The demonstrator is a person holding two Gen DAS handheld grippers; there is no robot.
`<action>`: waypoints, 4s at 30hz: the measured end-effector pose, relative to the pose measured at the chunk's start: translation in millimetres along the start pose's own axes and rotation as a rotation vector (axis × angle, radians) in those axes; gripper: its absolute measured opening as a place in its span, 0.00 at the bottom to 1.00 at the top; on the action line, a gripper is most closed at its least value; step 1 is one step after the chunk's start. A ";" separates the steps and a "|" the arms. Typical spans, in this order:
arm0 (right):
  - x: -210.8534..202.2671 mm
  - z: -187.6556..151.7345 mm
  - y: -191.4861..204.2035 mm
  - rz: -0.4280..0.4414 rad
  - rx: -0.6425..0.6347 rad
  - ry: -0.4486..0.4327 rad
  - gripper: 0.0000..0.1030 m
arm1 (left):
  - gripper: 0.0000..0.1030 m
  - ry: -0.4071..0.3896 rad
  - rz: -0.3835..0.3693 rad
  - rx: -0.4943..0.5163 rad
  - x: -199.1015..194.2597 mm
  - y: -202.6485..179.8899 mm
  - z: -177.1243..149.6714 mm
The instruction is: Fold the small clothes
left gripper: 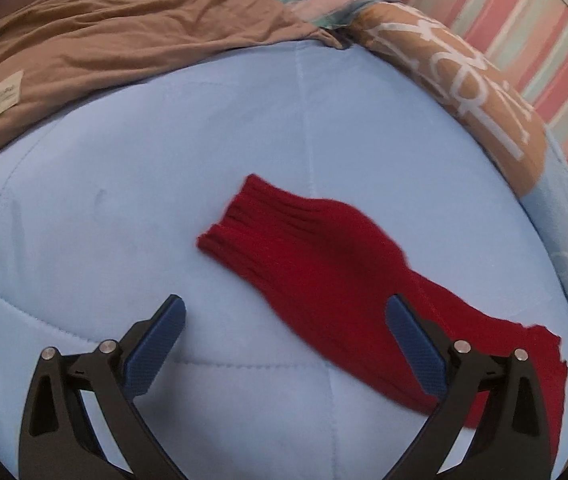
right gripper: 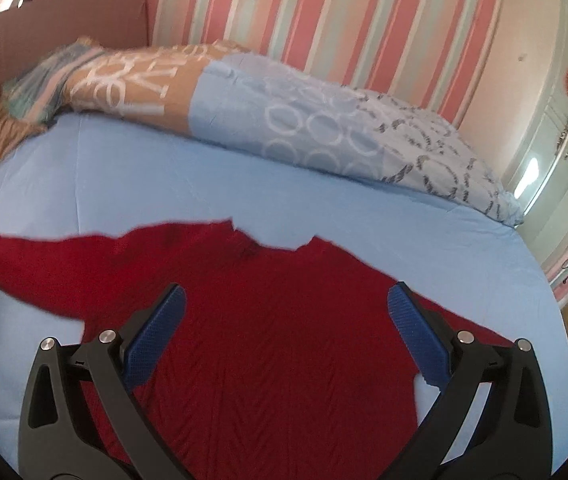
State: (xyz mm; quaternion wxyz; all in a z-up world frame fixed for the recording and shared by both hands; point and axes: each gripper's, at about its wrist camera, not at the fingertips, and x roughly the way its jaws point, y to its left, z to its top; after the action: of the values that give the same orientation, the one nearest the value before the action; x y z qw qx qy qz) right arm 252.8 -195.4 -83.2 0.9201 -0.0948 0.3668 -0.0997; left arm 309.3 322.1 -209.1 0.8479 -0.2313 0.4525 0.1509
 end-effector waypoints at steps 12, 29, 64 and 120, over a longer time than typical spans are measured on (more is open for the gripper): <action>15.3 -18.4 3.3 -0.021 -0.039 0.035 0.97 | 0.12 -0.013 0.024 0.046 16.8 -10.4 -0.5; 125.2 -31.0 -37.6 0.120 0.094 0.133 0.97 | 0.10 -0.099 -0.131 0.267 -40.3 -101.8 -10.4; 116.8 -92.1 -129.7 0.144 0.230 0.221 0.84 | 0.34 0.135 -0.306 0.797 -59.8 -377.7 -244.9; 169.9 -96.9 -188.6 0.142 0.331 0.241 0.19 | 0.52 -0.009 -0.130 0.768 -54.6 -361.7 -197.0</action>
State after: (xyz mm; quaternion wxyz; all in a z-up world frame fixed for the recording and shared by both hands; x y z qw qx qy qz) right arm 284.8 -429.6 -217.1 0.8772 0.0963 0.4586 -0.1042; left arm 310.4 -91.1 -166.2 0.8825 0.0757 0.4567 -0.0826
